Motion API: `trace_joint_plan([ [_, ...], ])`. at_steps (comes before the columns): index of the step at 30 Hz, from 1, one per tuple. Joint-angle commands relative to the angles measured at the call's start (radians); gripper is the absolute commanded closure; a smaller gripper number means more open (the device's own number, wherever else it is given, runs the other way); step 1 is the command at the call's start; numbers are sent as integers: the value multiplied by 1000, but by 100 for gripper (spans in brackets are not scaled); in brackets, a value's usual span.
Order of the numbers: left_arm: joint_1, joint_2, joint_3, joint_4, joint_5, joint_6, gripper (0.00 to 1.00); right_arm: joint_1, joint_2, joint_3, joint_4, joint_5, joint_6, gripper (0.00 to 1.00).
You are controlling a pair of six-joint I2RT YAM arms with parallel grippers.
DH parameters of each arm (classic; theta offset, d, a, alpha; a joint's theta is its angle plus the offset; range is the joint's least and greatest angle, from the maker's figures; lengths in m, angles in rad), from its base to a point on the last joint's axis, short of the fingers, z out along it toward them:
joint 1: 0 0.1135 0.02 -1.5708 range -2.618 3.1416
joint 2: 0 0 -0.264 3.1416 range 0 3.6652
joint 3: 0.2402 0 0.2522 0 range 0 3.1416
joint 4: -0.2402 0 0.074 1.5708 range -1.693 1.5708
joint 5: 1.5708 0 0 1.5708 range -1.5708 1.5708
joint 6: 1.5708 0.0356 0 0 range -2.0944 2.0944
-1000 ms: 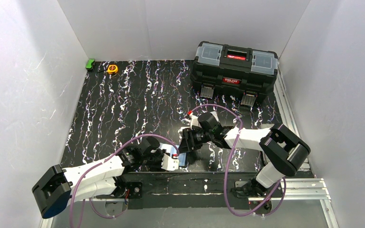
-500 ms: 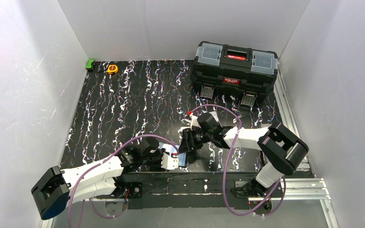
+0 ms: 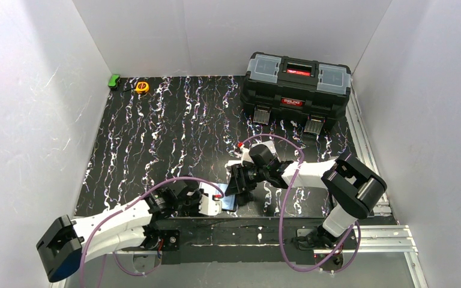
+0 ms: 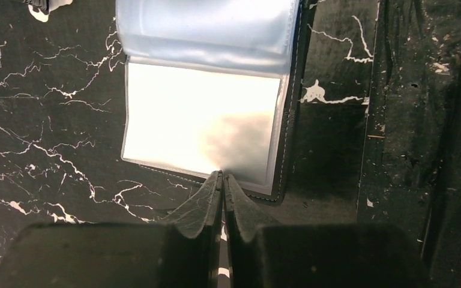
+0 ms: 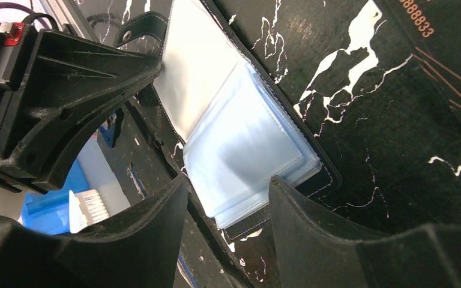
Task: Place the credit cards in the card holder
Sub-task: Open the card holder at the center of the board.
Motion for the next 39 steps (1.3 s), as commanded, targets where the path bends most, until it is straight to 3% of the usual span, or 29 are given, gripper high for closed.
trace_joint_plan([
  [1,-3,48,-10,30,13,12,96,6,-30,-19,2,17,-8,40],
  [10,-3,142,15,96,45,-8,96,6,-29,-9,-18,7,-12,40],
  [18,-3,101,0,73,74,-11,96,6,-48,-40,5,10,0,40],
  [29,-3,81,-8,68,80,-6,97,11,35,42,71,-52,14,40],
  [39,-3,71,-14,81,91,-5,97,13,6,76,78,-69,5,40],
])
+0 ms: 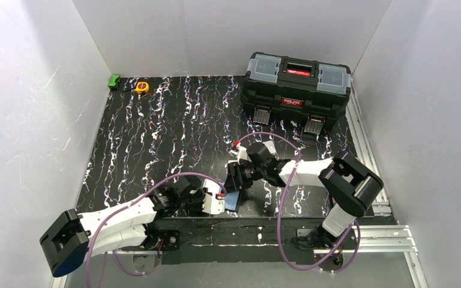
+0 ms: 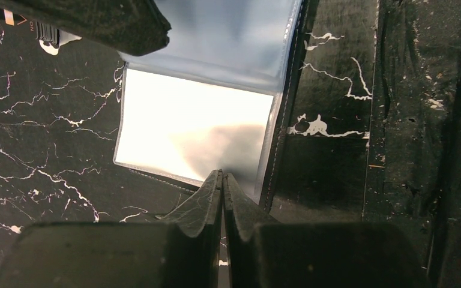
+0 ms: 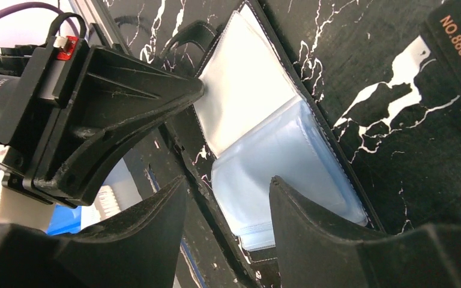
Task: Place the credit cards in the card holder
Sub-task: Open the card holder at the center of the board.
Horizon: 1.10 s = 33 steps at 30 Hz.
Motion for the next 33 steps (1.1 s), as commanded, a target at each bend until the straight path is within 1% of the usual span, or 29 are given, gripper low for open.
trace_joint_plan([
  [1,-4,-14,-20,-15,39,-5,97,7,-22,46,40,-22,-6,40],
  [6,-4,-20,-24,-15,39,-8,98,7,0,63,23,-32,-5,41],
  [9,-4,-31,-29,-17,34,-7,98,6,-47,71,-84,23,-41,41],
  [13,-4,-46,-38,-17,41,4,98,2,-113,23,-131,69,-47,40],
  [17,-3,-41,-34,-13,39,3,99,2,-111,-17,-117,75,-38,39],
  [25,-4,-41,-32,-16,41,-1,99,0,-73,-38,-96,86,-31,39],
  [33,-3,-30,-27,-8,46,-1,100,-2,-89,-73,-87,90,-26,39],
])
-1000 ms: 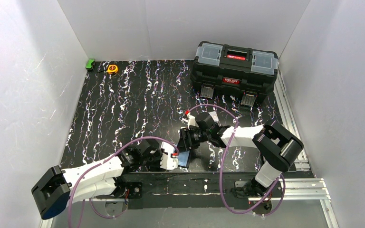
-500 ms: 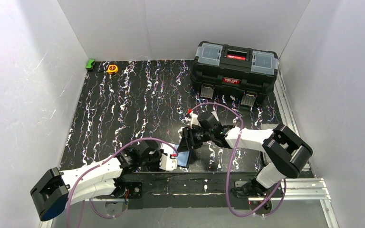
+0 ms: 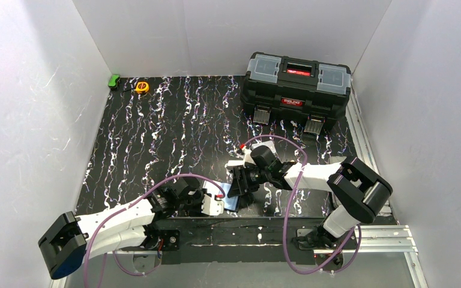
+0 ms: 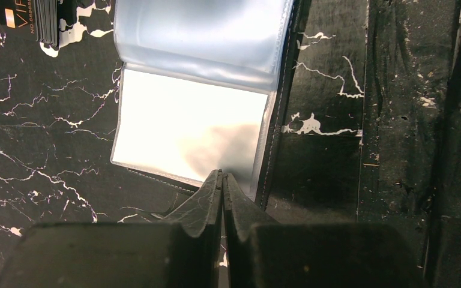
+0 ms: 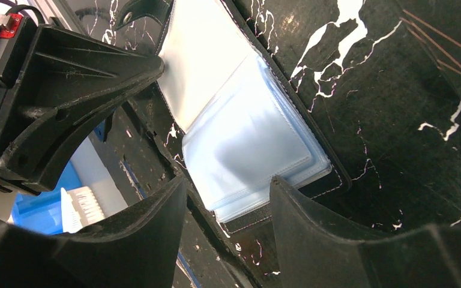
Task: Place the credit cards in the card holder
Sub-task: Open the card holder at the center of the board.
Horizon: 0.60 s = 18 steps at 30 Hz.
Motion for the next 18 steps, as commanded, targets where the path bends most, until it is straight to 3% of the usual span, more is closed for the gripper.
trace_joint_plan([
  [1,-3,4,-7,-10,35,-5,100,-2,-12,-24,15,12,0,39],
  [18,-3,5,-9,-2,45,4,100,-2,48,22,109,-47,49,39],
])
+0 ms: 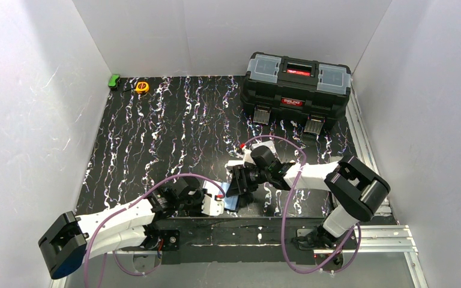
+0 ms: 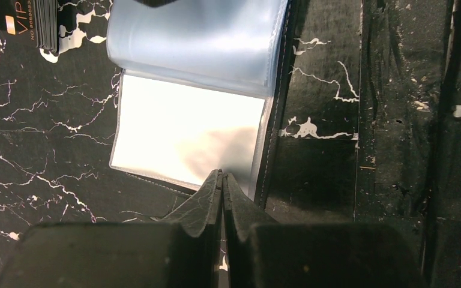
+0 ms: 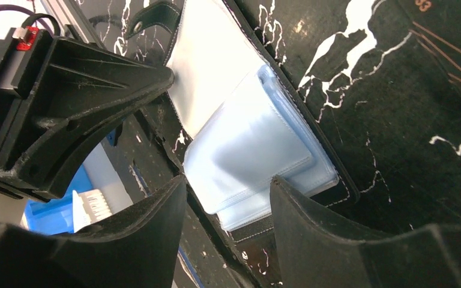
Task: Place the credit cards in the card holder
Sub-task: Open the card holder at the center of the board.
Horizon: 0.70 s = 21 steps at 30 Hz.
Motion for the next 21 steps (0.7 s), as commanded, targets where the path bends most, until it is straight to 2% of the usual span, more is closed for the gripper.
trace_joint_plan([
  [1,-3,3,-10,-6,32,6,100,-1,39,39,56,-35,19,39],
  [21,-3,-3,-19,-13,54,17,100,0,104,82,182,-123,65,40],
])
